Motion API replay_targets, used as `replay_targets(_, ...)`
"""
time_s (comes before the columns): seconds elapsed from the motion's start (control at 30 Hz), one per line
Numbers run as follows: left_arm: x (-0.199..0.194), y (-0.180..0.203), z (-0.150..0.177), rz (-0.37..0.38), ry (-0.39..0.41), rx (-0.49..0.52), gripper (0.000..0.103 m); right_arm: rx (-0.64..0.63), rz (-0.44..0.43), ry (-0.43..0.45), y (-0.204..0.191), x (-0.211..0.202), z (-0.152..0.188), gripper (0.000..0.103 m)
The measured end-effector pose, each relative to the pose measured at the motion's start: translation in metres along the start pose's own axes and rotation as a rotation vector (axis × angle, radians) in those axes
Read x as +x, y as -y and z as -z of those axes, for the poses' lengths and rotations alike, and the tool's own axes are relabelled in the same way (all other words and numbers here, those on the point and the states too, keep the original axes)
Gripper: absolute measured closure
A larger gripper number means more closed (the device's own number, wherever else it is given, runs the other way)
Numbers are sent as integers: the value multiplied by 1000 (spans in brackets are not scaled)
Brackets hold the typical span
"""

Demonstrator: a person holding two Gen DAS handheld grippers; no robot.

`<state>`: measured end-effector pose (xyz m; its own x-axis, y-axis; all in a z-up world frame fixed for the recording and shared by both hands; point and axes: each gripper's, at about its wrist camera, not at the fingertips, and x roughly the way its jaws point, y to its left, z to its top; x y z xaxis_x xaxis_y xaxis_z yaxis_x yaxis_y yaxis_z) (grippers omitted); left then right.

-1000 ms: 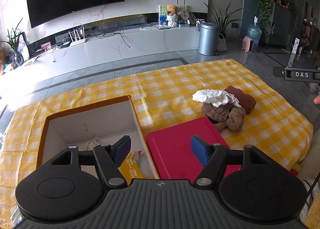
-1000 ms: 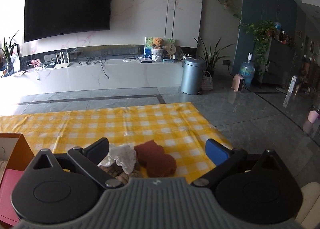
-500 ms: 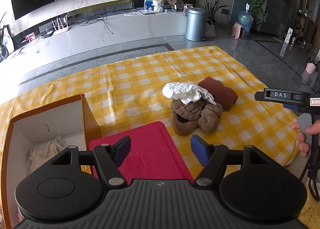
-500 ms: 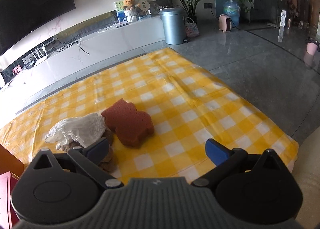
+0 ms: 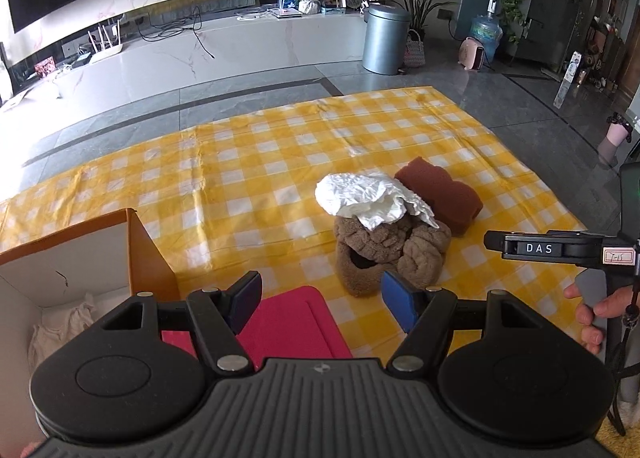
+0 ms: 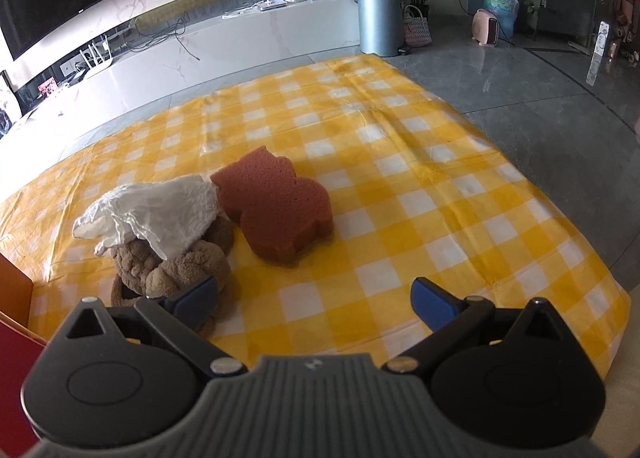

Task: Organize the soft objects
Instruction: 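Grasp the brown fuzzy slippers with the right tool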

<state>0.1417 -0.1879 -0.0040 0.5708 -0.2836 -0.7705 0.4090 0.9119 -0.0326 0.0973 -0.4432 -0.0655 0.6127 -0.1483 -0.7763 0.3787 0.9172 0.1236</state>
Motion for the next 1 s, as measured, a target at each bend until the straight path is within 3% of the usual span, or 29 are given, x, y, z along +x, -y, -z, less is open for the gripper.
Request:
replay_targets(0.13,2,-3,2,-9,-11,13,22,-16,-23,-12,-7,13,-2,3)
replay_targets(0.2,2,-3,3,-13,-16,12,22,-46,-83,18,-18,9,-3,3)
replay_targets(0.3,0,-6,3,-8,-20,1,22,-177,-184,68,-42,-2,-1,3)
replay_targets(0.37,-4,-8,2,-2,-17,4,22,-255,-230,41,-58,-1,2,3)
replay_targets(0.53,-13,-15,1,-25,11,20,22,-338,-158,-57,-92,31,3,4)
replay_targets(0.63,-16,-17,0,-46,11,44,22,-374,-88,-81,-98,47,7,27)
replay_targets(0.67,-17,-19,0,-45,17,45,22,-381,-96,-85,-97,47,8,49)
replay_targets(0.77,-22,-23,1,-37,21,40,22,-394,-116,-120,-91,40,13,61)
replay_targets(0.97,-30,-34,0,-32,13,18,22,-494,-94,-168,-87,11,31,62)
replay_targets(1.0,-32,-35,0,-30,14,19,22,-486,-81,-172,-85,7,35,58)
